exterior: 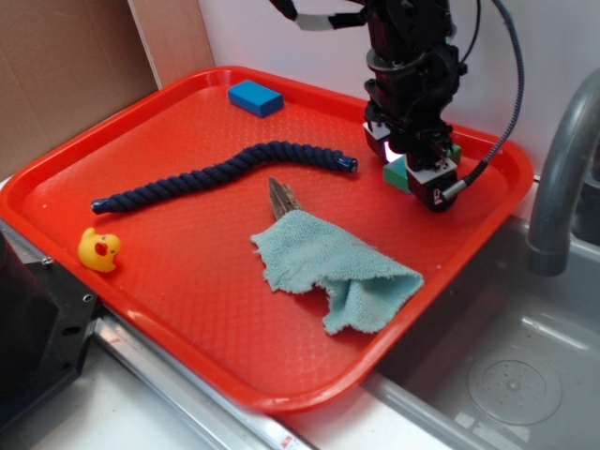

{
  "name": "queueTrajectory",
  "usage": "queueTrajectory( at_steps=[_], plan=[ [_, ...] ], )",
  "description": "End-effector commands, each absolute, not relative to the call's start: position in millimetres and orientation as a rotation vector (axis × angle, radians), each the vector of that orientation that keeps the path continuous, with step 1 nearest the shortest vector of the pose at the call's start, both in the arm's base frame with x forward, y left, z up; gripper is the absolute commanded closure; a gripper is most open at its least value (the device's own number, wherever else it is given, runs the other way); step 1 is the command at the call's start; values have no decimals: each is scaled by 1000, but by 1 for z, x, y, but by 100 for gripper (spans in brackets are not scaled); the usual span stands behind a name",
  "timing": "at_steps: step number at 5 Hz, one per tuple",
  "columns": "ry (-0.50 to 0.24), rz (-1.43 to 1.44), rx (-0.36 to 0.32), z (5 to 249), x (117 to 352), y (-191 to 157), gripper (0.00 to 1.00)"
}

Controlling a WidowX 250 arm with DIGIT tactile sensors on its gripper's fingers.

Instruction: Grab the green block.

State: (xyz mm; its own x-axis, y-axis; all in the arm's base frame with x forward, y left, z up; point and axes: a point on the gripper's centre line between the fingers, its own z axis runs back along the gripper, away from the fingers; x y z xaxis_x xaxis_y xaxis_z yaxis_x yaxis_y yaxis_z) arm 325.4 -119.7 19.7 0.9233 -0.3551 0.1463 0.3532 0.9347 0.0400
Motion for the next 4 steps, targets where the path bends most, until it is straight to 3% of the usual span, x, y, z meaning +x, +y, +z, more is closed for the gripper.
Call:
queueTrajectory(
  at_steps=[1,2,3,4],
  plan=[
    [-202,-273,35,91,304,-97,100],
    [-159,-163,50,142,268,-74,100],
    [-122,62,178,193,219,-42,100],
    [-135,201,203,213,186,-26,100]
  ],
)
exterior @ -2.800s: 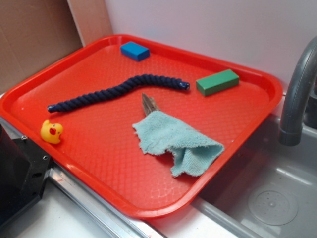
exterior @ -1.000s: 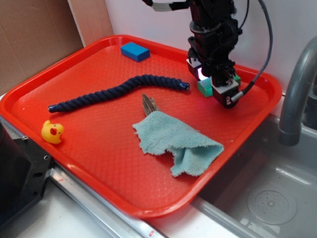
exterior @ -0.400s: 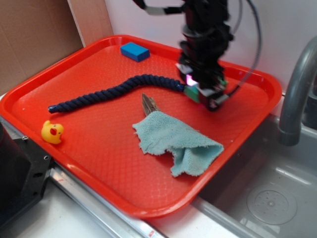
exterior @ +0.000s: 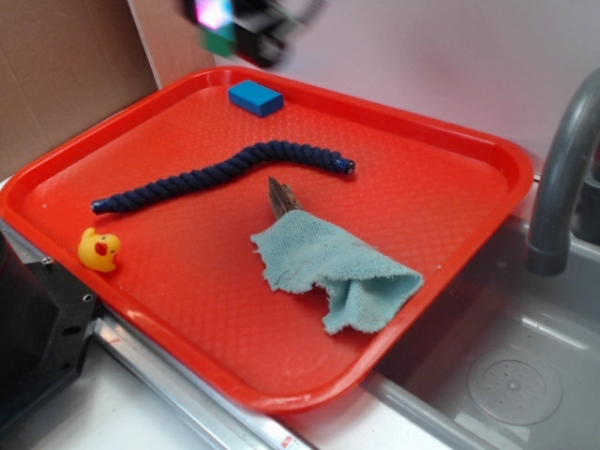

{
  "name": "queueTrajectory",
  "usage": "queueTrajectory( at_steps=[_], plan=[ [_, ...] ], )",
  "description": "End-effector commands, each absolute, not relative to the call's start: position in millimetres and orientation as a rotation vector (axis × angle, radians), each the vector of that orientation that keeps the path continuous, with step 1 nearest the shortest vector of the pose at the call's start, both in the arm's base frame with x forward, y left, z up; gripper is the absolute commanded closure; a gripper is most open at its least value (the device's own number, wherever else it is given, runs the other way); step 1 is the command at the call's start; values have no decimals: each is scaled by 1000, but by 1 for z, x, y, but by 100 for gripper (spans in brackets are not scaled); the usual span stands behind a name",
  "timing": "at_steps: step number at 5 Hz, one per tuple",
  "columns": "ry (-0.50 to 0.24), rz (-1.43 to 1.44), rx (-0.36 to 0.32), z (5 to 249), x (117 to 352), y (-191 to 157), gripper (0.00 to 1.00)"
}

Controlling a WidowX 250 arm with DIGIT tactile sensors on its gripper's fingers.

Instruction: Grab the green block.

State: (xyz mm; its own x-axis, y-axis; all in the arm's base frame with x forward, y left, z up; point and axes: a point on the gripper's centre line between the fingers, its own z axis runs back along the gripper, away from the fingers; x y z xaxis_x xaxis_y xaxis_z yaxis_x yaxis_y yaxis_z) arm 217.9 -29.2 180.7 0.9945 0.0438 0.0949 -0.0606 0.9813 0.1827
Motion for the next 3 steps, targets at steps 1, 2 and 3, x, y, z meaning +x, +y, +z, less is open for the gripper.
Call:
queueTrajectory(
  at_steps=[1,2,3],
  plan=[
    [-133,299,136,220,177,-1,100],
    [-104,291,92,216,184,7,100],
    [-112,305,61,215,182,13,100]
  ],
)
